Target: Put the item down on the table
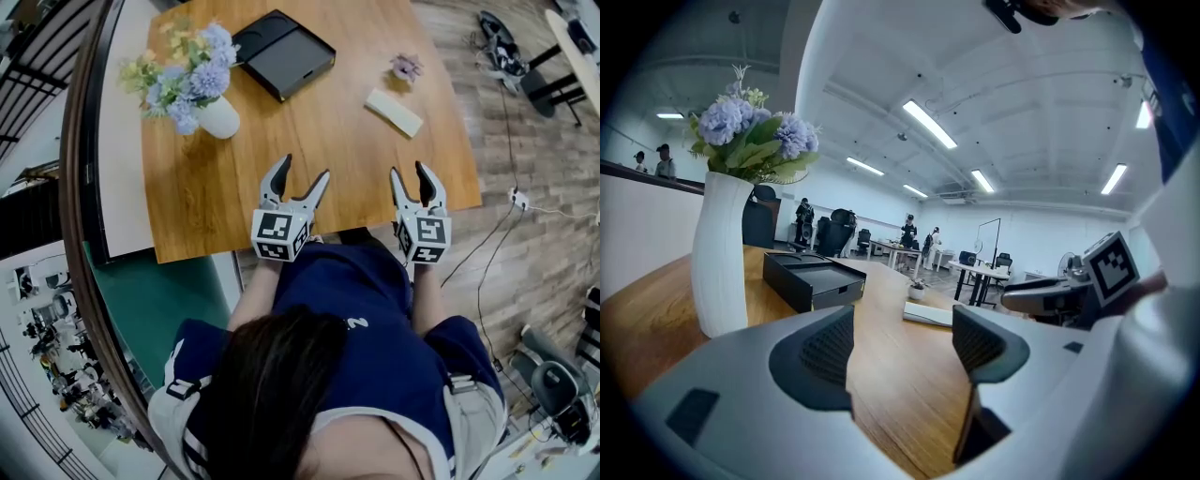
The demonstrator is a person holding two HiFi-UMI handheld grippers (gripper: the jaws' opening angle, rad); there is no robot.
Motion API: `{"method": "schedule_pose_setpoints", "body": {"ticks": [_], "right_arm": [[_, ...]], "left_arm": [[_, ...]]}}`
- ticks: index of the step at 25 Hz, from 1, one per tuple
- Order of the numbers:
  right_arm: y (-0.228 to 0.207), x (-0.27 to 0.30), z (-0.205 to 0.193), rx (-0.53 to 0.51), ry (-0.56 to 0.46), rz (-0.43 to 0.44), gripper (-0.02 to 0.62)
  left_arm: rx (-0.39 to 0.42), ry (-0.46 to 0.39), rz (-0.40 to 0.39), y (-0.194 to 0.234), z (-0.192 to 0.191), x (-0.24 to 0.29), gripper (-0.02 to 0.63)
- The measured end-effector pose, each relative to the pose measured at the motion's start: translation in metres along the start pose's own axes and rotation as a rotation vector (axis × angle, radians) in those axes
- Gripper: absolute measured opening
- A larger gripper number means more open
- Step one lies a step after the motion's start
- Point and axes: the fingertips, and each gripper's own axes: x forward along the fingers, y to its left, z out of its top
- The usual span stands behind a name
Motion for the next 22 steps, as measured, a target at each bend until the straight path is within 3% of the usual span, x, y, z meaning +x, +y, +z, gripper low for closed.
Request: {"method": "schedule_pose_setpoints", "body": {"ticks": [4,6,8,22], "right_arm": [[0.005,0.004,0.006,-0.019,-0.017,0.026,0.116],[0.006,0.005,0.010,-0.029,-0.028,0.037,0.022],[0.007,0.008,0.012,-0.026,-0.035,0.052,0.009],[-0.008,0.023,0.009,-0.033,-0.005,0.052,0.008]], "left_arm": [[-0.017,-0.011,-0.007,-0.003,0.001,0.001,0.176],[-0.029,-0.009,-0.017,-0.006,0.000,0.002,0.070],[-0.034,-0.002,-0.020,-0.009,-0.001,0.004,0.003],[0.016,0.045,0.012,-0.011,-0.004,0.019,0.003]]}}
